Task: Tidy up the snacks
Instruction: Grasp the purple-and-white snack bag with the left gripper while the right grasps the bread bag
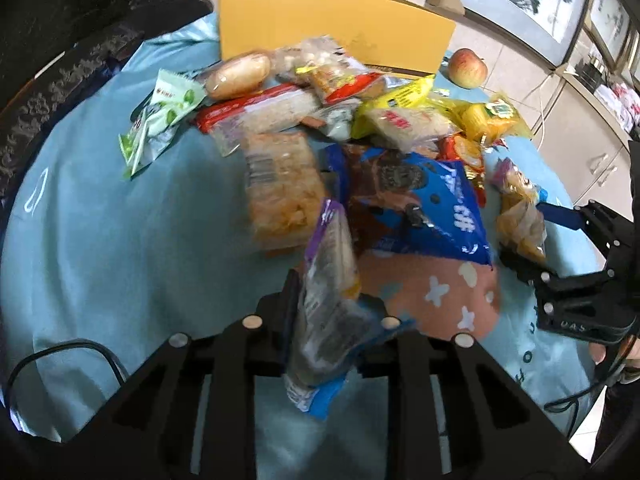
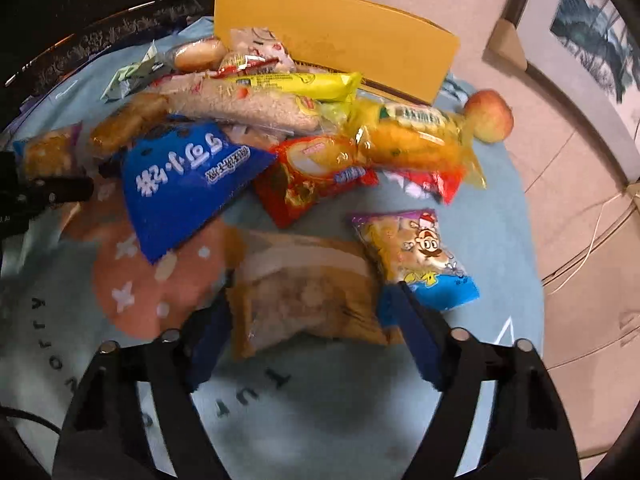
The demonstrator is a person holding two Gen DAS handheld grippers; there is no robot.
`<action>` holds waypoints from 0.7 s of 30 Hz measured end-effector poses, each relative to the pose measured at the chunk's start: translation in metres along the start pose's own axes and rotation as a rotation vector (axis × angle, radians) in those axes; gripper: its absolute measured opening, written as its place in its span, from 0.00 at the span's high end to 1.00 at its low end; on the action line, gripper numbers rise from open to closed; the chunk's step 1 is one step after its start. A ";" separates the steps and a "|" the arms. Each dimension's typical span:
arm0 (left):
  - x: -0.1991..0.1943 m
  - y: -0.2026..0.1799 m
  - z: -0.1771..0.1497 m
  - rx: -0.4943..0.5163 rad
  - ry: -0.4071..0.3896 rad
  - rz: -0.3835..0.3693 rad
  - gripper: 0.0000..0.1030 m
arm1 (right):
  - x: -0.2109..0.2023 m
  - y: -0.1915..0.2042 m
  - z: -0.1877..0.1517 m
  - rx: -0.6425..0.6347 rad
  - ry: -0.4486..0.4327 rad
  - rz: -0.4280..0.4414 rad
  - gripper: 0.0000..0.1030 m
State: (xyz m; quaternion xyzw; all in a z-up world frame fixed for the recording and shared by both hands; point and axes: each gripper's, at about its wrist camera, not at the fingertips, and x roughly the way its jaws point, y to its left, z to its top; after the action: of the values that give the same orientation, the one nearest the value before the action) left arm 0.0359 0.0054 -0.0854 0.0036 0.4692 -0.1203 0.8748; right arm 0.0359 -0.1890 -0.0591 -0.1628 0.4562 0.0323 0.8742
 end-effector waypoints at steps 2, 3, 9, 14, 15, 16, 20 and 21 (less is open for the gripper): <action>0.005 0.006 -0.001 -0.016 0.025 0.012 0.79 | 0.002 0.000 0.004 0.017 0.025 -0.011 0.45; 0.004 0.008 -0.001 -0.018 0.022 0.006 0.79 | 0.002 -0.001 0.004 0.025 0.029 -0.012 0.46; 0.003 0.015 -0.003 -0.030 0.012 -0.019 0.83 | -0.015 -0.017 -0.005 0.145 -0.015 0.110 0.51; -0.003 0.018 -0.007 -0.040 0.005 -0.039 0.83 | -0.028 -0.028 -0.013 0.229 -0.043 0.203 0.55; -0.006 0.017 -0.008 -0.034 0.004 -0.042 0.83 | -0.029 -0.027 -0.014 0.232 -0.044 0.206 0.55; -0.008 0.017 -0.009 -0.030 0.003 -0.042 0.83 | -0.029 -0.027 -0.014 0.234 -0.046 0.208 0.55; -0.014 0.021 -0.016 -0.038 0.025 -0.016 0.77 | -0.032 -0.026 -0.014 0.251 -0.064 0.235 0.55; -0.016 0.022 -0.017 -0.042 0.023 -0.006 0.72 | -0.032 -0.025 -0.015 0.252 -0.065 0.240 0.55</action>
State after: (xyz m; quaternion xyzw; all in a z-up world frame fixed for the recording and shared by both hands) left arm 0.0181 0.0325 -0.0842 -0.0150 0.4817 -0.1130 0.8689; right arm 0.0113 -0.2146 -0.0347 0.0049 0.4441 0.0842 0.8920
